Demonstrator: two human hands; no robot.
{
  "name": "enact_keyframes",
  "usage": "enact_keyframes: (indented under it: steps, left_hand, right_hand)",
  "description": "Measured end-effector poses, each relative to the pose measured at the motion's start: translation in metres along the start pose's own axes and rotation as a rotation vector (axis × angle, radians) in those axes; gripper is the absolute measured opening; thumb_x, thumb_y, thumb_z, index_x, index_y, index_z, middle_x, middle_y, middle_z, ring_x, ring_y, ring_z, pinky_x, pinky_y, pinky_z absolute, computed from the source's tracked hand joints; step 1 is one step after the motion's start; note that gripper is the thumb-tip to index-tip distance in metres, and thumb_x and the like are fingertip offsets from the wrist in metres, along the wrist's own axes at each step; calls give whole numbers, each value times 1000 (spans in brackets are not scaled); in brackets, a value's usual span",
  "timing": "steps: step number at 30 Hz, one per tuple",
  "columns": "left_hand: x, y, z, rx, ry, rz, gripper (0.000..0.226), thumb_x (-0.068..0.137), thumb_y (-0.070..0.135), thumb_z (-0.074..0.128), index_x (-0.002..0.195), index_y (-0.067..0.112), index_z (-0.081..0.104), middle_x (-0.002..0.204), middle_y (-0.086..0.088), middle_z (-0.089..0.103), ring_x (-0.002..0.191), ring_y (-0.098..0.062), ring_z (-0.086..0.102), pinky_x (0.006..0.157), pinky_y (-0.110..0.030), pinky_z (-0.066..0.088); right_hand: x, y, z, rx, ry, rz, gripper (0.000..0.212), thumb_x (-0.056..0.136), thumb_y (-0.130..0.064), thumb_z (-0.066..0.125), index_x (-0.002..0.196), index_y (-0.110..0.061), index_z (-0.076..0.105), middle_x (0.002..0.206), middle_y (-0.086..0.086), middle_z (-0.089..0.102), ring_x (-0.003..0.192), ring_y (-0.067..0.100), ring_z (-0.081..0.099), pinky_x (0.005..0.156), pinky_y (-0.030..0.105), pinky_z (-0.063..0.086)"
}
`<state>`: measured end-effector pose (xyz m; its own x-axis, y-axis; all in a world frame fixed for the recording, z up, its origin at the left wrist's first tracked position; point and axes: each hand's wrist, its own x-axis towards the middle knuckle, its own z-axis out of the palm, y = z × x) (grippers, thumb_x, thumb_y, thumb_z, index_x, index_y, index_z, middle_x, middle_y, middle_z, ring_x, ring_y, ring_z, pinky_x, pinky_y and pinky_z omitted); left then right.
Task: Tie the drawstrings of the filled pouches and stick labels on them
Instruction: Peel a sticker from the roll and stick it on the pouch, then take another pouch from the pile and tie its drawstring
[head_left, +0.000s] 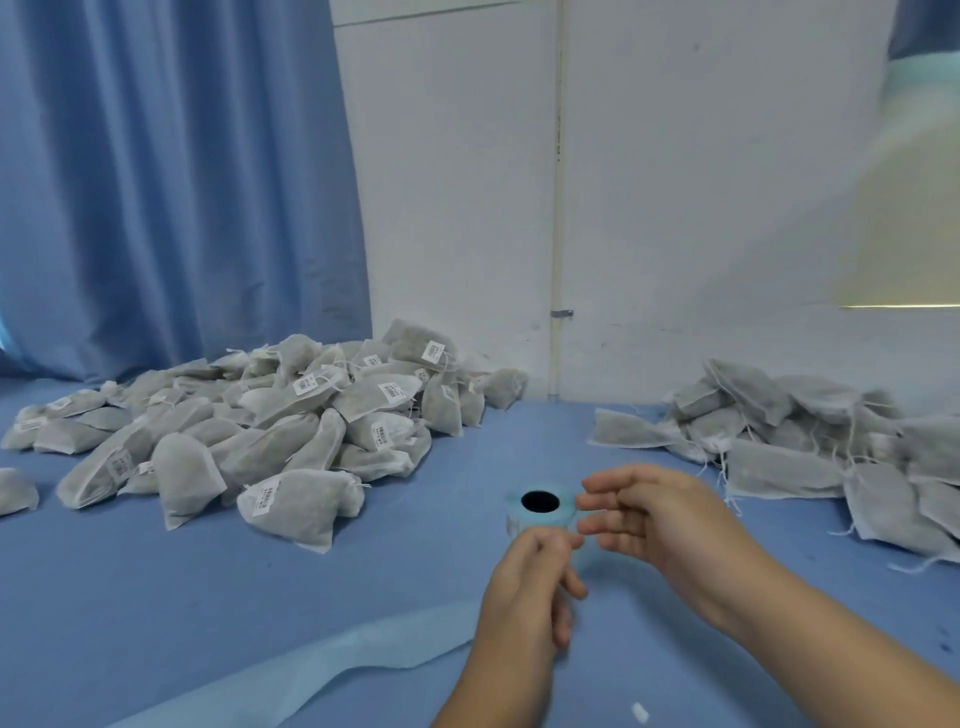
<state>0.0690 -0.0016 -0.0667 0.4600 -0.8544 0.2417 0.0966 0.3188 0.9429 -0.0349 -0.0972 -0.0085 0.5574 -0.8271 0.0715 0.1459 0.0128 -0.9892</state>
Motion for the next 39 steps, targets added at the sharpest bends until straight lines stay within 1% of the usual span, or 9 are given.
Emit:
enact_keyframes:
  steps: [7, 9, 12, 22, 28, 31, 33, 36, 39]
  left_hand:
    - [-8, -7, 24, 241, -98, 24, 14, 81, 38, 58, 82, 29, 69, 62, 2, 59, 43, -13, 37, 41, -18, 30]
    - [-4, -13, 33, 292, -96, 24, 17, 94, 29, 60, 80, 32, 68, 61, 3, 58, 43, -11, 37, 43, -17, 31]
    - [10, -20, 55, 368, -100, 21, 20, 94, 20, 57, 80, 28, 68, 57, 7, 57, 44, -6, 41, 46, -14, 32]
    - [79, -54, 134, 484, -36, 41, 15, 92, 18, 60, 81, 25, 66, 57, 8, 58, 47, 2, 47, 50, -12, 36]
    - [87, -67, 128, 361, 47, -8, 16, 92, 14, 58, 82, 21, 68, 48, 10, 52, 43, -3, 44, 44, -13, 34]
    - [90, -67, 131, 373, 34, -8, 17, 90, 12, 58, 79, 19, 68, 52, 8, 54, 44, 0, 45, 47, -12, 36]
    - [91, -68, 133, 383, 29, -11, 18, 89, 10, 57, 79, 21, 67, 55, 7, 54, 46, 1, 46, 49, -11, 37]
    - [90, -70, 133, 358, 19, -40, 19, 89, 11, 57, 79, 23, 66, 52, 11, 52, 44, 1, 46, 46, -10, 36]
    - [89, -71, 133, 381, -9, -49, 18, 89, 13, 56, 77, 25, 63, 46, 14, 49, 44, 0, 45, 47, -12, 36]
  right_hand:
    - [-27, 25, -94, 89, 293, 68, 29, 90, 8, 34, 92, 4, 62, 72, 17, 71, 51, 21, 65, 49, 26, 48]
    - [-26, 28, -109, 139, 370, 78, 30, 90, 8, 33, 92, 4, 63, 67, 14, 70, 49, 19, 63, 52, 28, 47]
    - [-24, 24, -123, 184, 442, 66, 30, 89, 6, 33, 88, 2, 63, 63, 11, 69, 47, 18, 62, 53, 28, 46]
    - [-18, 31, -138, 217, 434, 106, 29, 86, 9, 31, 81, 3, 59, 62, 15, 69, 46, 19, 59, 47, 23, 43]
    - [-8, 31, -138, 101, 371, 214, 25, 89, 4, 34, 95, -1, 58, 69, 11, 72, 48, 20, 63, 43, 21, 44]
    - [28, 19, -148, -169, 348, 272, 17, 91, -5, 45, 99, -5, 59, 79, 9, 65, 53, 21, 63, 48, 23, 45]
    - [65, 5, -166, -656, 379, 203, 22, 90, -5, 47, 107, -6, 61, 89, 10, 60, 69, 23, 64, 59, 28, 48]
    - [108, -16, -187, -1420, 397, 72, 39, 94, -18, 44, 133, -15, 45, 127, 19, 48, 111, 33, 55, 91, 34, 45]
    - [138, -27, -195, -1593, 379, 114, 48, 96, -26, 40, 143, -22, 33, 142, 22, 25, 120, 40, 50, 104, 44, 41]
